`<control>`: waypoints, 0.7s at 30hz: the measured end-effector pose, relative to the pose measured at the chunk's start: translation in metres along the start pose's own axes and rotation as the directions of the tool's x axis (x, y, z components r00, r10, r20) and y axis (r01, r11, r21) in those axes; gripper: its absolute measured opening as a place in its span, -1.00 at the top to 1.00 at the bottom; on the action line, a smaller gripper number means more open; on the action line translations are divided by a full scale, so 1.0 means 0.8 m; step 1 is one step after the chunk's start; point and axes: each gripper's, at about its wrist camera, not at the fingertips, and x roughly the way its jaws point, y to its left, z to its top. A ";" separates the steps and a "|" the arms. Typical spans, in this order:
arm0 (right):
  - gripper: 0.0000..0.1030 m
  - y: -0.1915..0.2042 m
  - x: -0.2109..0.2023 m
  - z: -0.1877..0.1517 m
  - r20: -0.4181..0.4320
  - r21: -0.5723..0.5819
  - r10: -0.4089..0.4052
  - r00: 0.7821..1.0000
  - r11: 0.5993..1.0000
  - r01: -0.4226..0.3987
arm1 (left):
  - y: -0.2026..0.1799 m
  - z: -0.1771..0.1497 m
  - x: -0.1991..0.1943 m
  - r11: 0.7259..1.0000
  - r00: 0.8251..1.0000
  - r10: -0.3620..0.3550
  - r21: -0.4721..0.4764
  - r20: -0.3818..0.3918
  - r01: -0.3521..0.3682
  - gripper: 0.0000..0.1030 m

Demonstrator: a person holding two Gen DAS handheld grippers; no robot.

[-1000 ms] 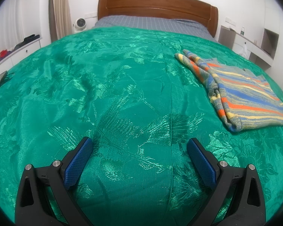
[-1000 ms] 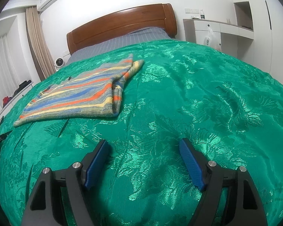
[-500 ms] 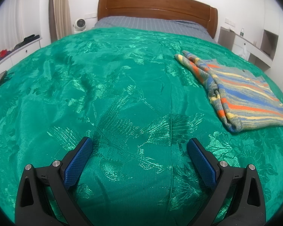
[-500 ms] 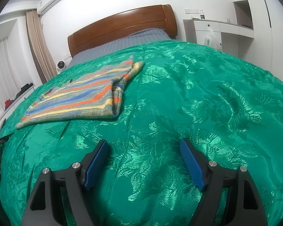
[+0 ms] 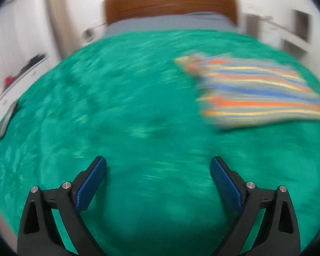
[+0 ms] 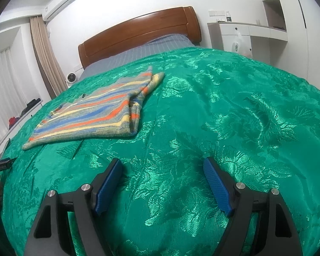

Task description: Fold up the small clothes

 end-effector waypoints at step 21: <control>-0.76 0.022 -0.003 0.008 -0.134 -0.040 -0.078 0.988 0.996 0.073 | -0.260 0.028 -0.025 0.903 0.967 -0.242 0.343 -0.085 0.257 -0.90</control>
